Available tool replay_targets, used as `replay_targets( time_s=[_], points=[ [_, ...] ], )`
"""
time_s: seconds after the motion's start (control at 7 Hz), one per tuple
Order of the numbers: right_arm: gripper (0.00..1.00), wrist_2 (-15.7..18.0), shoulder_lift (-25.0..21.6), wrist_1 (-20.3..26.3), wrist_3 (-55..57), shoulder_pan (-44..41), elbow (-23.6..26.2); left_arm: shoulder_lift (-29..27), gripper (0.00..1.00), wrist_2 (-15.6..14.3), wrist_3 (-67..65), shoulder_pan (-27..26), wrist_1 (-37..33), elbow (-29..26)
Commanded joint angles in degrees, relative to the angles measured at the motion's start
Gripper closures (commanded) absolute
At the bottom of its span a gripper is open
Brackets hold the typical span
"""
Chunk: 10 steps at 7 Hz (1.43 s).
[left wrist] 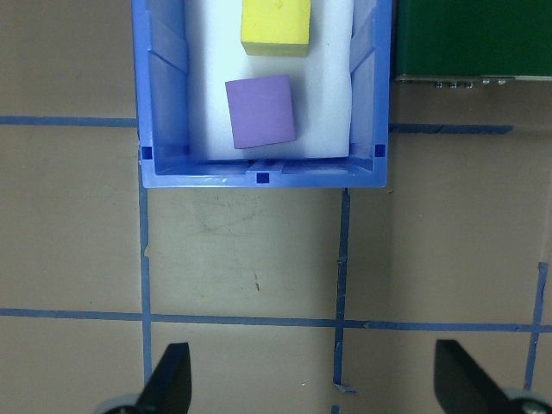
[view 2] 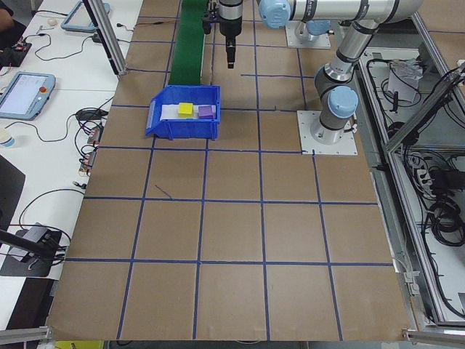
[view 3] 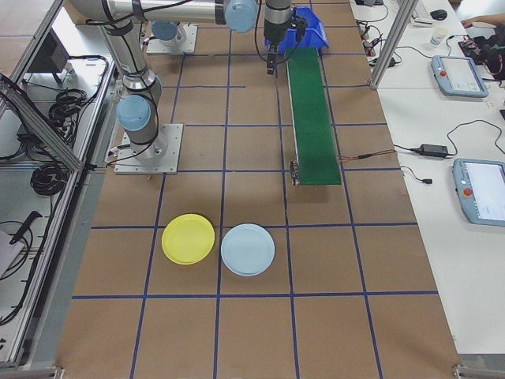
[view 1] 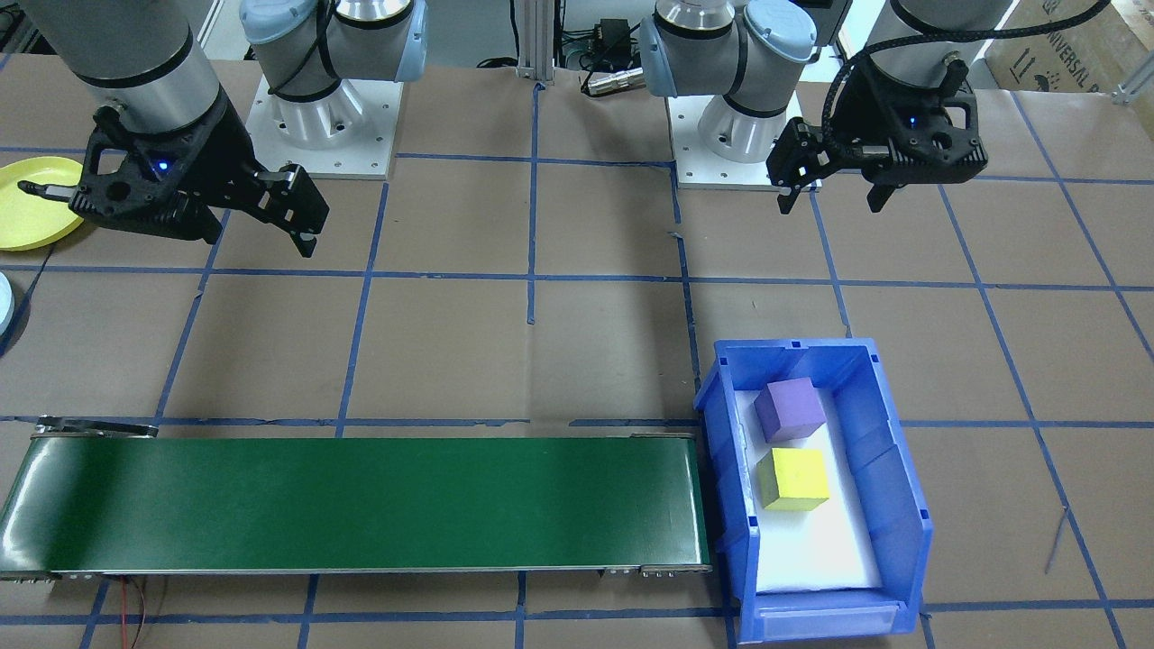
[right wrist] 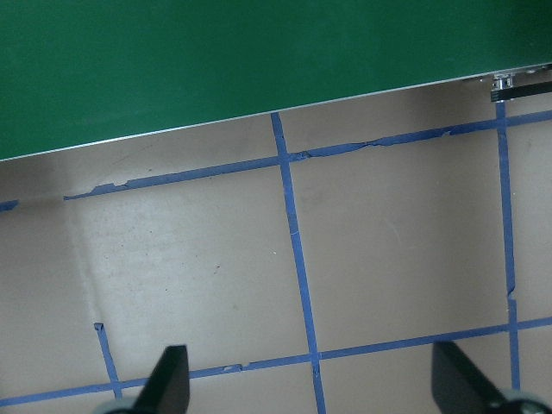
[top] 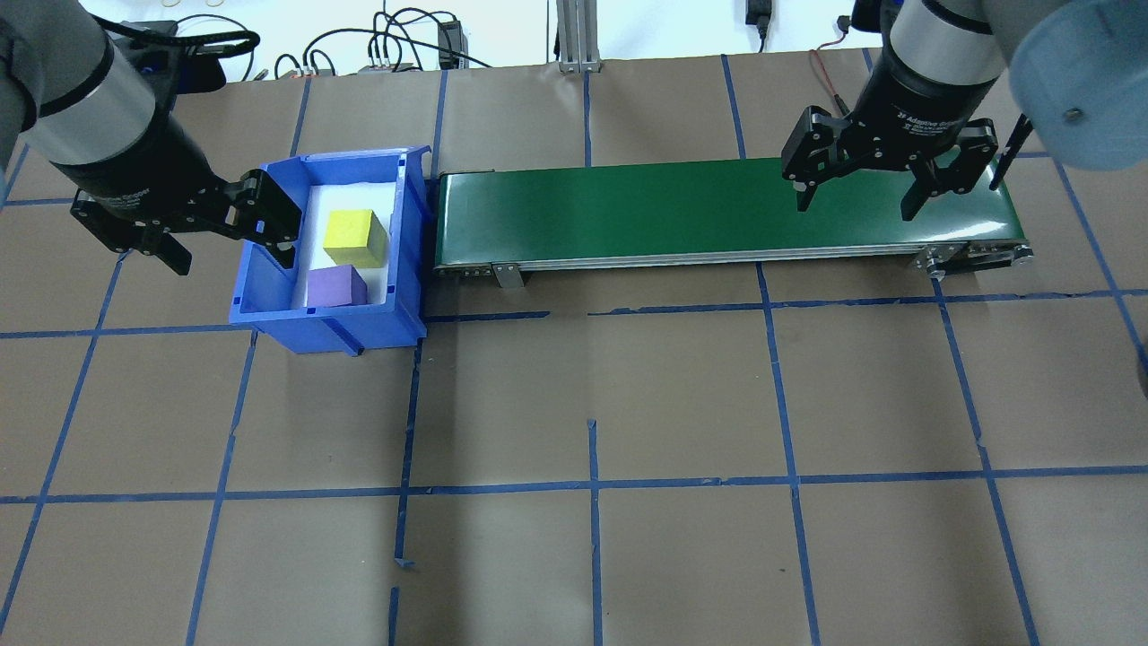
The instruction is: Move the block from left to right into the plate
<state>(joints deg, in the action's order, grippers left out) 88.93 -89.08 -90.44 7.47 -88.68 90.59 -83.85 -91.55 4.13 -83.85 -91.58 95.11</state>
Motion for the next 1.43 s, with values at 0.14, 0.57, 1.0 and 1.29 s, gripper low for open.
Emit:
replay_targets(
  time_s=[0.14,0.57,1.0,1.29],
  points=[
    [0.00,-0.1,0.0,-0.2,-0.1,0.1,-0.1,0.0,0.00,0.4,0.0,0.0,0.0,0.1],
    [0.00,0.1,0.0,-0.1,-0.1,0.1,0.0,-1.6,0.00,0.8,0.2,1.8,0.7,0.3],
    [0.00,-0.2,0.1,-1.1,-0.4,0.5,0.0,-12.6,0.00,0.3,1.0,2.2,12.4,2.5],
    [0.00,0.1,0.1,-1.1,-0.3,0.6,0.0,-19.1,0.00,0.4,1.1,2.2,19.7,1.7]
  ],
)
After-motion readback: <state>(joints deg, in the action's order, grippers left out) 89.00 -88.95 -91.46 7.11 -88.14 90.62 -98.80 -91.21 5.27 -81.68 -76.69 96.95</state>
